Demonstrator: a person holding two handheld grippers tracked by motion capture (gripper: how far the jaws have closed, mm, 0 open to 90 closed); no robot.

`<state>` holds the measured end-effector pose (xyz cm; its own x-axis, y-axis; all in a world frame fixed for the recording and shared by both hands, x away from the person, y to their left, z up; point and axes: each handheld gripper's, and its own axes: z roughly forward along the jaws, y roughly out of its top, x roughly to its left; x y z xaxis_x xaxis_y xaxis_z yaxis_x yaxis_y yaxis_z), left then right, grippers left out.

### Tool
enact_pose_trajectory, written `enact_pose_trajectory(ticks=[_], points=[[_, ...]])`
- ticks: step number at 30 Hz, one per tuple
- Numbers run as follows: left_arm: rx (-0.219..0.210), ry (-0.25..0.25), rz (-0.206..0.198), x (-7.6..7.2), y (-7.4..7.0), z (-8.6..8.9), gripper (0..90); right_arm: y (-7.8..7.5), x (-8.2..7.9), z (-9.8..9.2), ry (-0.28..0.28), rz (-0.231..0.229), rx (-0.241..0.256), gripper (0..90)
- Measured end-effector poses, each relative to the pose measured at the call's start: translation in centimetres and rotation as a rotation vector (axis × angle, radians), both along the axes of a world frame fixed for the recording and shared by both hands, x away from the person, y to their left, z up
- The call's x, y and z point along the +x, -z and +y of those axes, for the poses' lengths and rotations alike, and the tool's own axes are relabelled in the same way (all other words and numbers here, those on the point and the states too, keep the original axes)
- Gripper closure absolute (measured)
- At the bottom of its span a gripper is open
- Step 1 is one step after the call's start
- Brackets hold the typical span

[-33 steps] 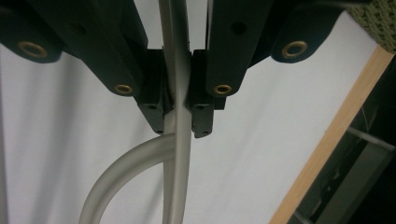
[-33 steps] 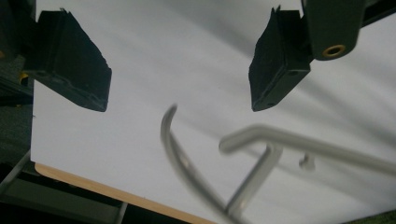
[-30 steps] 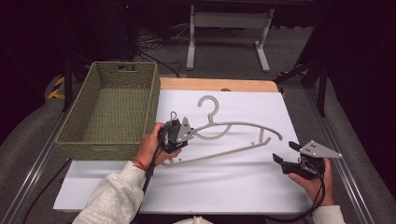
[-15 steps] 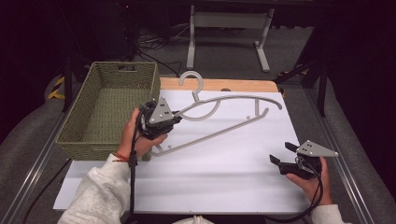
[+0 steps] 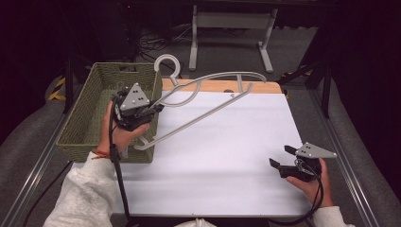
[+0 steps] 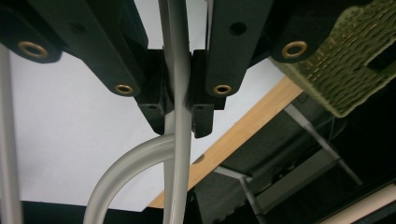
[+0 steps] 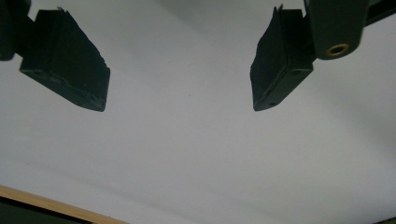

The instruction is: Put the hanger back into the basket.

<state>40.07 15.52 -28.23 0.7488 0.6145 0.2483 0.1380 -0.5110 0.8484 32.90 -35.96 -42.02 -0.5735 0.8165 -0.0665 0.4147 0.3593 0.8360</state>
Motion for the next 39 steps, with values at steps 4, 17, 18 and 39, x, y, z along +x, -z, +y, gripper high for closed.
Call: enact_pose_trajectory(ticks=[4,17,18,39], points=[[-0.047,-0.049,0.013,0.6,-0.1,2.5,81.4,0.1,0.0,0.3,-0.013,0.005,-0.011,20.8],[-0.082,-0.198,0.08,3.3,1.5,8.2,81.4,0.2,0.0,0.6,-0.029,0.008,-0.015,20.7],[-0.079,-0.214,0.087,3.7,1.8,8.8,81.4,0.2,0.0,0.7,-0.03,0.01,-0.014,20.7],[-0.042,-0.377,0.21,6.3,5.0,12.7,80.9,0.6,0.2,1.3,-0.063,0.042,-0.034,20.8]])
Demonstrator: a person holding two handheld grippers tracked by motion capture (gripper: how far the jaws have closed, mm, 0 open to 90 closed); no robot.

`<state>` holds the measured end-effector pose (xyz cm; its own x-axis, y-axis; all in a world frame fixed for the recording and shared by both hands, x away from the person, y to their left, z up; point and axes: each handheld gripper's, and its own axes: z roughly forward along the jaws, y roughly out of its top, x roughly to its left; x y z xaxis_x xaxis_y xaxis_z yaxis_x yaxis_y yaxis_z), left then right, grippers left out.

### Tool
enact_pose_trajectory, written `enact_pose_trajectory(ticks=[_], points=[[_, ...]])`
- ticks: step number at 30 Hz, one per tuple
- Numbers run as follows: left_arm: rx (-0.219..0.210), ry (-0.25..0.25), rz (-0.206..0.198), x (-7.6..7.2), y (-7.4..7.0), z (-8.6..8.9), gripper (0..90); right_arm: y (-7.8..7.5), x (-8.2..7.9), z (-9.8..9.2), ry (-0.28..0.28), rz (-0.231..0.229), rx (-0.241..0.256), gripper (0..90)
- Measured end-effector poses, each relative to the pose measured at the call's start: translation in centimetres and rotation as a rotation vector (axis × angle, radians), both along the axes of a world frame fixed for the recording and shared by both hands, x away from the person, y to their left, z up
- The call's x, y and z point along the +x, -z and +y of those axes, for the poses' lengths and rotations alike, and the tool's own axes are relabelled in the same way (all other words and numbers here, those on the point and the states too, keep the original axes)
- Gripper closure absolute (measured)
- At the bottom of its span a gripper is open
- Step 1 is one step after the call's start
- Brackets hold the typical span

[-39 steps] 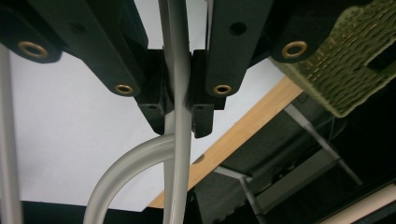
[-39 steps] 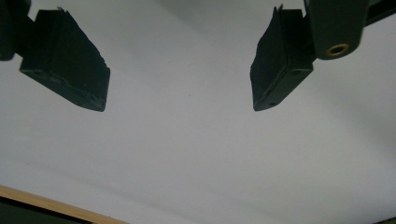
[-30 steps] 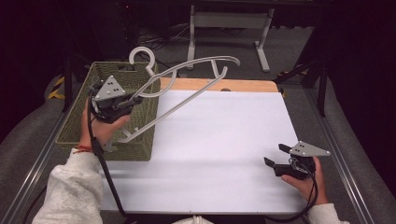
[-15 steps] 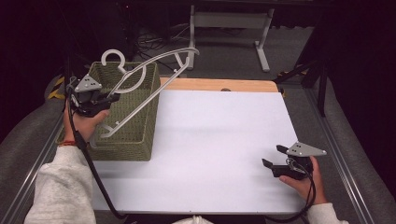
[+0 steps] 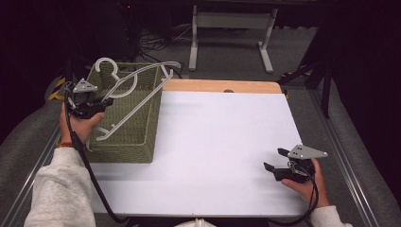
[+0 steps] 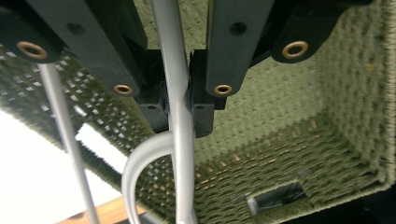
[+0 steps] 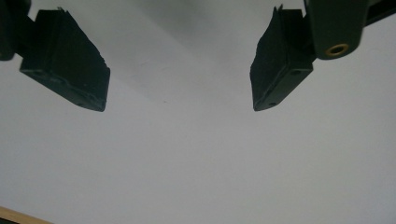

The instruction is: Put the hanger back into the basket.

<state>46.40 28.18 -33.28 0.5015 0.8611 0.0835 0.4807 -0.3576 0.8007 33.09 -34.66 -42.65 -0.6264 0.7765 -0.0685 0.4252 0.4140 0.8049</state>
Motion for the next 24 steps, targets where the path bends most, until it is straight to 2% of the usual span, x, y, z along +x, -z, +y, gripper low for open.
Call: enact_pose_trajectory(ticks=[2,4,5,7,9,10,11,12,13,15,16,17,18,19,20,21,22,24], points=[[0.035,-0.028,0.02,0.3,0.0,-0.1,80.9,0.0,0.0,0.1,-0.005,0.004,-0.001,20.8],[0.038,-0.04,0.028,0.4,0.0,0.1,80.9,0.1,0.0,0.2,-0.011,0.007,-0.006,21.0],[0.02,-0.047,0.032,0.6,-0.1,0.6,80.9,0.1,0.0,0.2,-0.012,0.007,-0.007,21.0],[0.013,-0.058,0.035,0.6,-0.1,0.9,80.9,0.1,0.0,0.2,-0.013,0.008,-0.005,21.0],[0.023,-0.091,0.059,0.8,0.1,1.4,80.9,0.1,0.0,0.2,-0.016,0.016,-0.008,21.0],[0.02,-0.123,0.075,0.9,0.4,1.7,80.8,0.1,0.1,0.2,-0.017,0.017,-0.007,21.0],[0.003,-0.133,0.093,1.0,0.6,2.0,80.6,0.2,0.1,0.3,-0.02,0.019,-0.012,21.0],[-0.038,-0.126,0.112,1.1,0.9,2.5,80.1,0.1,0.1,0.3,-0.022,0.019,-0.014,21.0],[-0.042,-0.12,0.13,1.1,1.3,2.7,79.0,0.1,0.1,0.3,-0.022,0.018,-0.012,21.0],[-0.016,-0.105,0.181,1.4,2.0,2.7,74.4,0.1,0.1,0.4,-0.024,0.019,-0.011,21.1],[-0.016,-0.105,0.181,1.4,2.0,2.7,71.3,0.1,0.1,0.4,-0.024,0.02,-0.013,21.1],[0.003,-0.11,0.203,1.6,2.3,2.6,71.3,0.1,0.1,0.4,-0.024,0.02,-0.013,21.1],[0.022,-0.135,0.204,1.7,2.6,2.6,62.9,0.1,0.1,0.4,-0.026,0.02,-0.012,21.1],[0.041,-0.126,0.218,1.8,2.7,2.6,58.8,0.1,0.1,0.4,-0.028,0.022,-0.012,21.2],[0.059,-0.126,0.234,1.9,2.8,2.5,58.7,0.1,0.2,0.5,-0.028,0.022,-0.015,21.2],[0.098,-0.142,0.215,1.9,2.7,2.5,55.9,0.1,0.2,0.5,-0.029,0.023,-0.015,21.2],[0.134,-0.157,0.204,1.8,2.7,2.5,49.5,0.2,0.2,0.5,-0.031,0.023,-0.014,21.2],[0.138,-0.162,0.209,1.9,2.7,2.6,37.2,0.2,0.2,0.5,-0.035,0.026,-0.013,21.2]])
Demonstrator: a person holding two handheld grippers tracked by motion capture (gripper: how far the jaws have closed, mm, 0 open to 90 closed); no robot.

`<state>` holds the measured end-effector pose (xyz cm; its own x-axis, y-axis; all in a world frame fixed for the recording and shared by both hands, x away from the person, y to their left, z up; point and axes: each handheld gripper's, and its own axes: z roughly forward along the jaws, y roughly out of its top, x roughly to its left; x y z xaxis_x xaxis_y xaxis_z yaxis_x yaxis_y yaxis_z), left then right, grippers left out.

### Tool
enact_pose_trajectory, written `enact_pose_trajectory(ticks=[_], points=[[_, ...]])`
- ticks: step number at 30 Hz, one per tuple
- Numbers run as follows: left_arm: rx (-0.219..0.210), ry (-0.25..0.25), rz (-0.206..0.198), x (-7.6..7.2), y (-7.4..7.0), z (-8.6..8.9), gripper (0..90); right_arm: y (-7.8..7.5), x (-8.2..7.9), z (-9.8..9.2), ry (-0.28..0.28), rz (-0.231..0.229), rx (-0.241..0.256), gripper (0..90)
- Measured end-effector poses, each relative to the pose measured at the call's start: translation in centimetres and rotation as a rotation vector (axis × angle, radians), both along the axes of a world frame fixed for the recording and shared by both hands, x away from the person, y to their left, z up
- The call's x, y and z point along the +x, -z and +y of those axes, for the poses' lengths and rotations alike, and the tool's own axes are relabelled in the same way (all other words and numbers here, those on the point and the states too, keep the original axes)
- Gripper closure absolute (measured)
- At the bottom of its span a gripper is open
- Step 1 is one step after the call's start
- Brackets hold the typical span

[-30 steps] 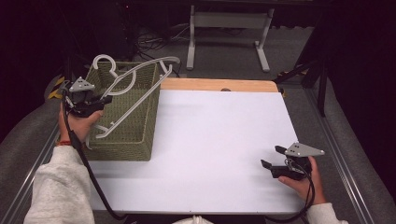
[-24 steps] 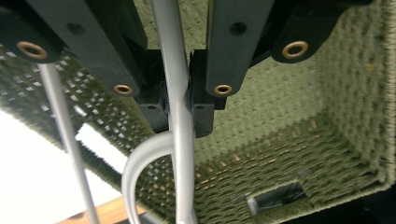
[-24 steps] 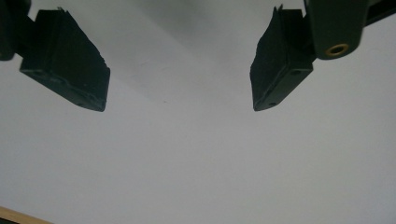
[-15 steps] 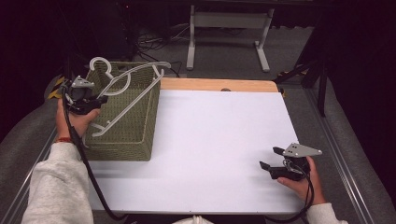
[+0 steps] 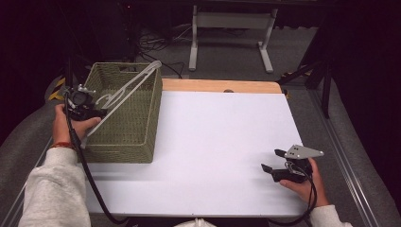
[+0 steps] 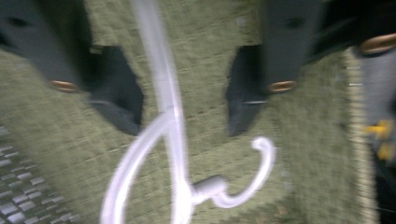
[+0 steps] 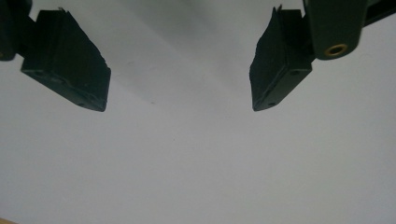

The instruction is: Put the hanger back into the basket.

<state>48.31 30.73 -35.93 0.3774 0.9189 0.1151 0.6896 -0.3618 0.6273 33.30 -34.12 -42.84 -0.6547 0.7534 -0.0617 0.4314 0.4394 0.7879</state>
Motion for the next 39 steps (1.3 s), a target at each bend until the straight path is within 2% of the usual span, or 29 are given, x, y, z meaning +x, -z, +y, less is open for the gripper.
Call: enact_pose_trajectory(ticks=[1,2,3,6,8,9,10,11,12,13,14,15,16,17,18,21,22,24,25,26,27,28,29,30,32,33,34,36,39], points=[[-0.028,-0.009,-0.002,0.1,0.0,0.3,37.2,0.0,0.0,0.0,0.0,0.0,0.0,21.2],[-0.058,-0.02,-0.03,0.2,-0.1,0.8,35.4,0.0,0.0,0.1,-0.006,0.001,-0.005,21.5],[-0.051,-0.036,-0.062,0.1,-0.2,0.9,35.8,0.0,0.0,0.2,-0.008,0.002,-0.007,21.6],[-0.019,-0.029,-0.089,0.5,-0.4,1.0,34.9,0.1,0.1,0.5,-0.02,0.006,-0.014,21.7],[-0.02,-0.012,-0.094,0.5,-0.6,0.9,31.4,0.1,0.2,0.6,-0.026,0.01,-0.014,21.7],[-0.052,0.023,-0.079,0.6,-1.1,1.1,29.3,0.1,0.2,0.7,-0.028,0.011,-0.018,21.9],[-0.052,0.023,-0.079,0.6,-1.1,1.1,27.6,0.1,0.2,0.7,-0.028,0.011,-0.018,21.9],[-0.046,0.028,-0.089,0.5,-1.4,1.0,27.6,0.2,0.2,0.7,-0.035,0.015,-0.021,22.1],[-0.047,0.041,-0.123,-0.1,-2.3,0.9,27.2,0.3,0.2,0.8,-0.03,0.015,-0.032,22.1],[-0.086,0.066,-0.137,-0.5,-2.8,0.9,28.1,0.3,0.2,0.8,-0.031,0.016,-0.033,22.2],[-0.086,0.066,-0.137,-0.5,-2.8,0.9,30.3,0.3,0.2,0.8,-0.031,0.016,-0.033,22.2],[-0.113,0.097,-0.145,-0.9,-3.2,0.8,30.3,0.3,0.2,0.8,-0.033,0.017,-0.033,22.2],[-0.105,0.12,-0.16,-1.6,-3.8,0.4,30.1,0.3,0.2,0.8,-0.032,0.016,-0.033,22.2],[-0.124,0.139,-0.179,-2.1,-4.1,0.1,30.5,0.2,0.2,0.8,-0.03,0.015,-0.032,22.3],[-0.151,0.182,-0.188,-2.7,-4.4,-0.1,37.0,0.2,0.2,0.8,-0.031,0.014,-0.032,22.3],[-0.153,0.211,-0.225,-3.9,-5.0,-0.8,43.7,0.2,0.1,0.8,-0.03,0.013,-0.034,22.4],[-0.175,0.237,-0.244,-4.4,-5.2,-1.0,52.6,0.2,0.1,0.9,-0.033,0.014,-0.035,22.5],[-0.213,0.26,-0.296,-5.7,-5.7,-1.6,57.6,0.2,0.1,0.9,-0.034,0.013,-0.042,22.5],[-0.256,0.313,-0.285,-6.1,-5.8,-1.9,60.7,0.2,0.1,1.0,-0.035,0.014,-0.042,22.5],[-0.259,0.324,-0.282,-6.4,-5.8,-2.3,61.0,0.2,0.1,1.0,-0.036,0.016,-0.042,22.6],[-0.259,0.324,-0.282,-6.4,-5.8,-2.3,60.9,0.2,0.1,1.0,-0.037,0.017,-0.045,22.6],[-0.211,0.357,-0.293,-7.3,-5.5,-3.5,61.4,0.2,0.1,1.0,-0.036,0.018,-0.047,22.7],[-0.211,0.357,-0.293,-7.3,-5.5,-3.5,63.4,0.2,0.1,1.0,-0.036,0.018,-0.047,22.7],[-0.206,0.373,-0.27,-7.3,-5.2,-3.9,63.4,0.2,0.1,1.0,-0.035,0.019,-0.047,22.8],[-0.148,0.366,-0.241,-7.4,-4.5,-4.9,65.4,0.2,0.0,1.0,-0.038,0.021,-0.05,23.0],[-0.133,0.386,-0.218,-7.6,-3.8,-5.6,65.8,0.2,0.0,1.0,-0.039,0.021,-0.05,23.0],[-0.133,0.386,-0.218,-7.6,-3.8,-5.6,65.9,0.2,0.0,1.1,-0.038,0.023,-0.053,23.0],[-0.068,0.392,-0.237,-8.2,-3.4,-6.7,64.8,0.2,0.0,1.0,-0.038,0.024,-0.054,23.2],[-0.072,0.407,-0.257,-8.5,-3.4,-7.0,64.5,0.2,0.0,1.0,-0.039,0.027,-0.053,23.2]])
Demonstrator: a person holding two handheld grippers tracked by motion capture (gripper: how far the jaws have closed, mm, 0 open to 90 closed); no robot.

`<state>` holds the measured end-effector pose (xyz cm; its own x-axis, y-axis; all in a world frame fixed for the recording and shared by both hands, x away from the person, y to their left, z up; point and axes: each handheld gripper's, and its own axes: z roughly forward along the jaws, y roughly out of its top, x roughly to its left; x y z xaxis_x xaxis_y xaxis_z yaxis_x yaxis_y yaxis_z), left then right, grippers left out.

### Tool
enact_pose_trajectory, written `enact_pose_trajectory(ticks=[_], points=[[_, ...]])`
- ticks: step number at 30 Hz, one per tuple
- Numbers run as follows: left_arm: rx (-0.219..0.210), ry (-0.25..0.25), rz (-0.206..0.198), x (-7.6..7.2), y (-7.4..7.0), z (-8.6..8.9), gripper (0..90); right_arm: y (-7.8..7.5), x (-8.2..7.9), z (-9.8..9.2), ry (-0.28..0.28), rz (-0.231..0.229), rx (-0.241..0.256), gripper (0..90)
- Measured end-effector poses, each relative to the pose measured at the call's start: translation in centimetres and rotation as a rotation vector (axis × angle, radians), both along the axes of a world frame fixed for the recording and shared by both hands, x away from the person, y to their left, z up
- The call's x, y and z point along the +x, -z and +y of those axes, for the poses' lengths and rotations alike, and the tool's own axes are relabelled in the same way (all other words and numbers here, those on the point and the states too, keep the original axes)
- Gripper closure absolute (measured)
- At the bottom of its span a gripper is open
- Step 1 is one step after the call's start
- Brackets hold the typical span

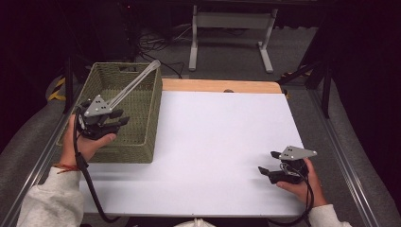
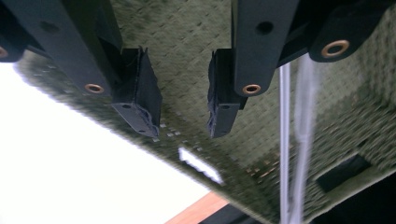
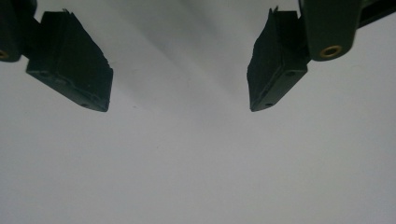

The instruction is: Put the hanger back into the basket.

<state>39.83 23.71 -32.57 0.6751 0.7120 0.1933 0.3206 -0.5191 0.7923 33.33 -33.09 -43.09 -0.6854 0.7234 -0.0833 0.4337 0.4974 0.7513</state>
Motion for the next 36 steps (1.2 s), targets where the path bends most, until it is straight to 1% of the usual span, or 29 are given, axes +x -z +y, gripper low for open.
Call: enact_pose_trajectory(ticks=[1,2,3,4,5,6,7,8,9,11,12,13,14,15,16,17,18,19,20,21,22,23,24,26,28,31,33,34,36], points=[[0.004,-0.003,-0.005,-0.1,0.1,-0.1,64.4,0.0,0.0,0.1,-0.005,0.002,0.0,23.2],[0.038,-0.032,-0.032,-0.2,0.2,-0.3,64.4,0.0,0.0,0.1,-0.005,0.002,0.0,23.2],[0.036,-0.018,-0.045,-0.2,0.3,-0.4,63.7,0.0,0.0,0.1,-0.009,0.002,0.0,23.2],[0.019,0.014,-0.058,-0.2,0.3,-0.4,61.6,0.0,0.0,0.1,-0.009,0.003,0.004,23.2],[0.002,0.025,-0.063,-0.2,0.3,-0.4,61.6,0.0,0.0,0.1,-0.009,0.003,0.004,23.2],[-0.029,0.053,-0.056,-0.2,0.3,-0.3,62.6,0.0,0.0,0.1,-0.008,0.004,0.003,23.2],[-0.049,0.065,-0.032,-0.2,0.3,-0.5,65.5,0.1,0.0,0.1,-0.008,0.005,-0.003,23.3],[-0.041,0.065,-0.028,-0.3,0.3,-0.6,67.6,0.1,0.0,0.2,-0.011,0.006,-0.004,23.3],[-0.047,0.069,-0.025,-0.5,0.4,-0.7,68.8,0.1,-0.1,0.2,-0.013,0.006,-0.006,23.3],[-0.075,0.076,-0.006,-0.8,0.8,-0.9,70.8,0.1,-0.1,0.3,-0.016,0.008,-0.005,23.4],[-0.1,0.09,0.002,-1.0,1.1,-1.0,70.9,0.1,-0.1,0.2,-0.016,0.007,-0.006,23.4],[-0.102,0.1,0.005,-1.1,1.4,-1.2,71.5,0.1,-0.1,0.2,-0.014,0.007,-0.005,23.4],[-0.087,0.099,-0.002,-1.3,1.7,-1.5,71.4,0.1,-0.1,0.2,-0.012,0.008,-0.004,23.4],[-0.09,0.101,0.0,-1.5,2.0,-1.7,71.0,0.1,-0.1,0.1,-0.012,0.007,-0.003,23.5],[-0.111,0.113,0.002,-1.6,2.3,-1.7,70.6,0.1,-0.1,0.1,-0.013,0.007,-0.001,23.5],[-0.123,0.125,0.0,-1.8,2.5,-1.8,70.4,0.1,-0.1,0.1,-0.013,0.007,-0.001,23.4],[-0.122,0.131,0.0,-2.0,2.7,-1.9,69.5,0.0,-0.2,0.1,-0.016,0.004,0.0,23.5],[-0.129,0.13,-0.019,-2.4,2.9,-2.1,67.6,0.0,-0.2,0.1,-0.016,0.002,0.001,23.4],[-0.129,0.13,-0.019,-2.4,2.9,-2.1,67.7,0.0,-0.2,0.1,-0.016,0.002,0.001,23.4],[-0.151,0.16,-0.026,-2.8,2.9,-2.1,67.7,0.0,-0.2,0.1,-0.013,-0.001,0.004,23.4],[-0.158,0.175,-0.038,-3.1,3.0,-2.3,67.7,-0.1,-0.3,0.0,-0.012,-0.004,0.007,23.4],[-0.155,0.186,-0.047,-3.5,3.0,-2.4,67.3,-0.1,-0.3,0.0,-0.012,-0.007,0.008,23.3],[-0.158,0.204,-0.058,-4.0,3.0,-2.7,64.9,-0.1,-0.3,-0.1,-0.011,-0.01,0.011,23.2],[-0.156,0.216,-0.066,-4.5,3.2,-3.1,63.6,-0.1,-0.4,-0.1,-0.009,-0.013,0.009,23.2],[-0.163,0.24,-0.065,-5.0,3.4,-3.5,61.1,-0.2,-0.5,-0.2,-0.007,-0.018,0.008,23.1],[-0.151,0.249,-0.057,-5.3,3.8,-4.0,57.1,-0.3,-0.6,-0.3,-0.005,-0.025,0.015,23.1],[-0.131,0.267,-0.052,-5.8,4.2,-4.7,56.0,-0.3,-0.6,-0.3,-0.003,-0.029,0.014,23.1],[-0.122,0.273,-0.052,-6.1,4.4,-5.0,53.9,-0.3,-0.7,-0.3,-0.003,-0.03,0.016,23.1],[-0.12,0.291,-0.047,-6.4,4.6,-5.4,49.5,-0.3,-0.7,-0.4,-0.001,-0.032,0.015,23.1]])
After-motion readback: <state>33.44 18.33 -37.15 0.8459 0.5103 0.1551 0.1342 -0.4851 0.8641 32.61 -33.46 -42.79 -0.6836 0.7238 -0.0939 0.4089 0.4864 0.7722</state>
